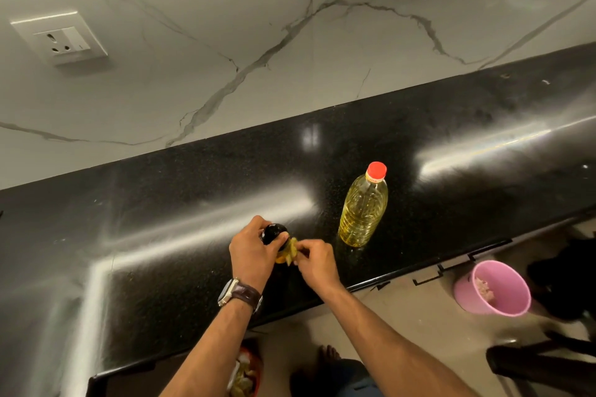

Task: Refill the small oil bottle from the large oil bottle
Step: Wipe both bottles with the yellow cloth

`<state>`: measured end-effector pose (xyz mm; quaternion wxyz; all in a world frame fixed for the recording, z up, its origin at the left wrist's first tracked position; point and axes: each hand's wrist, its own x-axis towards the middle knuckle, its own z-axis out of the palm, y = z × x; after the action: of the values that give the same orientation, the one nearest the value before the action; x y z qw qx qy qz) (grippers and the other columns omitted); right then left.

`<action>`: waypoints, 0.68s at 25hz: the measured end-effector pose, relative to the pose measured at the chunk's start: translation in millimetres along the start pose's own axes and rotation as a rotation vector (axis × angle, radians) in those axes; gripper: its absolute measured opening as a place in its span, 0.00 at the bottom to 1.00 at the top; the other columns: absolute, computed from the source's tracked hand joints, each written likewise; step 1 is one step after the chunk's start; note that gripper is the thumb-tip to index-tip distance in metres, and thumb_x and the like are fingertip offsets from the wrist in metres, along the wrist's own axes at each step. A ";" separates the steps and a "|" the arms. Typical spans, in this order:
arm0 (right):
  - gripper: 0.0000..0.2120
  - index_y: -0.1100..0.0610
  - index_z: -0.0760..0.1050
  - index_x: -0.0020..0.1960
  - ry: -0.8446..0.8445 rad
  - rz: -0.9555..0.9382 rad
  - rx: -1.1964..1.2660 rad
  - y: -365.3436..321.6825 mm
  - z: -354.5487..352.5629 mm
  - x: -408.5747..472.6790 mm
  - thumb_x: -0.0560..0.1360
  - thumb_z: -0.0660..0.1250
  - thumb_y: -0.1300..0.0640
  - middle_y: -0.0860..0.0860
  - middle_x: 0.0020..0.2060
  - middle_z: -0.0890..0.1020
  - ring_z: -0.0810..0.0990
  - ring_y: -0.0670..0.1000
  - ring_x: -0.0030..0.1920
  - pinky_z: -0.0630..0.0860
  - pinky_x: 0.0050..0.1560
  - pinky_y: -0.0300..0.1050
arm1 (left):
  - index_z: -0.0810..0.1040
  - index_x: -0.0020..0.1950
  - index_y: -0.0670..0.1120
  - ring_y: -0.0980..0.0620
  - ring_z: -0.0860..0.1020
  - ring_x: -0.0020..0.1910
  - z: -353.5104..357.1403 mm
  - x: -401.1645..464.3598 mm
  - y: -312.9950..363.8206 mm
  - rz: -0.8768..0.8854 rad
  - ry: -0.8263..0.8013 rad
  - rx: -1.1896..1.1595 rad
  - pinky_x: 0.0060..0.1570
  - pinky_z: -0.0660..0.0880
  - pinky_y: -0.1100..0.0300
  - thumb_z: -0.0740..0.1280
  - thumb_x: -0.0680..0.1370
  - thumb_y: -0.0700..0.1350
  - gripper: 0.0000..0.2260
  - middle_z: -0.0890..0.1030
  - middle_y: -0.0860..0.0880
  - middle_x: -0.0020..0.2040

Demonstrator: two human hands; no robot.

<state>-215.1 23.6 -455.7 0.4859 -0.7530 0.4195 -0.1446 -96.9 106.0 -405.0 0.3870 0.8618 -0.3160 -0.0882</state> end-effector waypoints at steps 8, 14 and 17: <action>0.11 0.48 0.88 0.47 -0.031 0.008 0.431 -19.7 -77.3 -86.4 0.70 0.79 0.63 0.52 0.44 0.89 0.88 0.55 0.46 0.86 0.50 0.59 | 0.75 0.52 0.52 0.46 0.81 0.47 2.8 -5.9 4.9 0.022 0.009 0.138 0.41 0.76 0.52 0.78 0.73 0.51 0.15 0.81 0.52 0.47; 0.12 0.54 0.87 0.50 0.211 -0.137 0.473 -49.3 -194.2 -102.4 0.67 0.78 0.62 0.52 0.45 0.89 0.88 0.53 0.48 0.85 0.50 0.45 | 0.78 0.66 0.46 0.47 0.78 0.65 11.5 -28.7 62.8 0.232 0.160 -0.002 0.63 0.77 0.46 0.76 0.74 0.56 0.25 0.80 0.47 0.66; 0.13 0.57 0.87 0.52 0.334 -0.437 0.238 -62.5 -244.1 -75.8 0.70 0.77 0.68 0.48 0.50 0.88 0.87 0.48 0.52 0.82 0.53 0.38 | 0.73 0.74 0.51 0.54 0.74 0.71 36.1 -29.5 117.5 0.210 -0.054 -0.287 0.68 0.74 0.52 0.74 0.72 0.66 0.35 0.76 0.53 0.71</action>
<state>-382.9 -55.9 -269.4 0.4524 -0.7291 0.3014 -0.4157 -190.4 43.2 -347.5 0.5047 0.7571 -0.3987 -0.1145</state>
